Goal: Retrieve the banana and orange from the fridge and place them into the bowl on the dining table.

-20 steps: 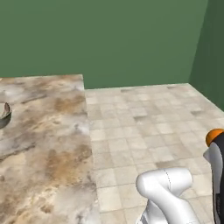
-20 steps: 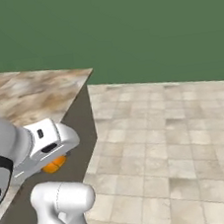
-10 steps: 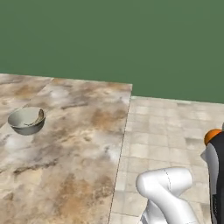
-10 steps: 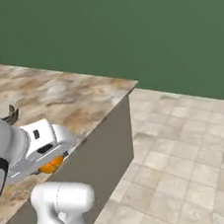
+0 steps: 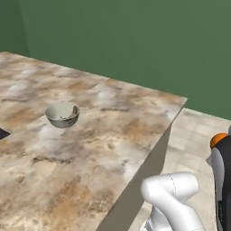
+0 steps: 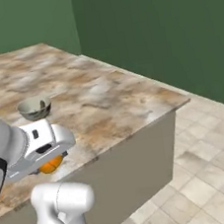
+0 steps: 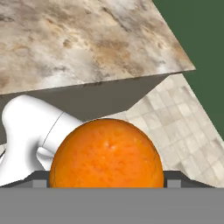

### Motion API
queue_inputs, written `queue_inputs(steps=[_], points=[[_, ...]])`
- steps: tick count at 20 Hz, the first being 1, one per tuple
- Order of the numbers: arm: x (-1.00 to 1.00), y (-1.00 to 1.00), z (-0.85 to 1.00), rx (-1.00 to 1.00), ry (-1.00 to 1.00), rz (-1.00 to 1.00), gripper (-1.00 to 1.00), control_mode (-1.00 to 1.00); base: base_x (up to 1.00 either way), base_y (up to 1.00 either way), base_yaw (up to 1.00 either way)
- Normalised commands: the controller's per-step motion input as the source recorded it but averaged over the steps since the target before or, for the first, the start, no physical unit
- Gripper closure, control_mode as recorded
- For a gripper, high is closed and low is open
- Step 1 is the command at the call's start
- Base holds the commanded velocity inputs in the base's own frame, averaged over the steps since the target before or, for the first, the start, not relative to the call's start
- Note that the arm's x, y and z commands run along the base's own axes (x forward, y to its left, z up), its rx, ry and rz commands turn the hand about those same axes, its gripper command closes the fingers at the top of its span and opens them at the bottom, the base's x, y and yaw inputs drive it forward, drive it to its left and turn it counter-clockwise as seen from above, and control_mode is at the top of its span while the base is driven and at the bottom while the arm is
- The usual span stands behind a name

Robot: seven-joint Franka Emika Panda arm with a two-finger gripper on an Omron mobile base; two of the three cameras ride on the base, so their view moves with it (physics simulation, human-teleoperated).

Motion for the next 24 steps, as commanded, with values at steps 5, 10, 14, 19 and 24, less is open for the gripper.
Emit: queue_inputs(steps=[5, 10, 14, 19, 24], points=[[0.00, 0.00, 0.00, 0.00, 0.00, 0.00, 1.00, 1.00, 1.00, -0.03, 0.67], [0.00, 0.00, 0.00, 0.00, 0.00, 0.00, 1.00, 1.00, 0.95, -0.01, 0.65], [0.00, 0.00, 0.00, 0.00, 0.00, 0.00, 1.00, 1.00, 0.87, 0.00, 0.60], [0.00, 0.00, 0.00, 0.00, 0.00, 0.00, 1.00, 1.00, 0.67, 0.00, 0.41], [0.00, 0.00, 0.00, 0.00, 0.00, 0.00, 1.00, 1.00, 0.11, 0.00, -0.01]])
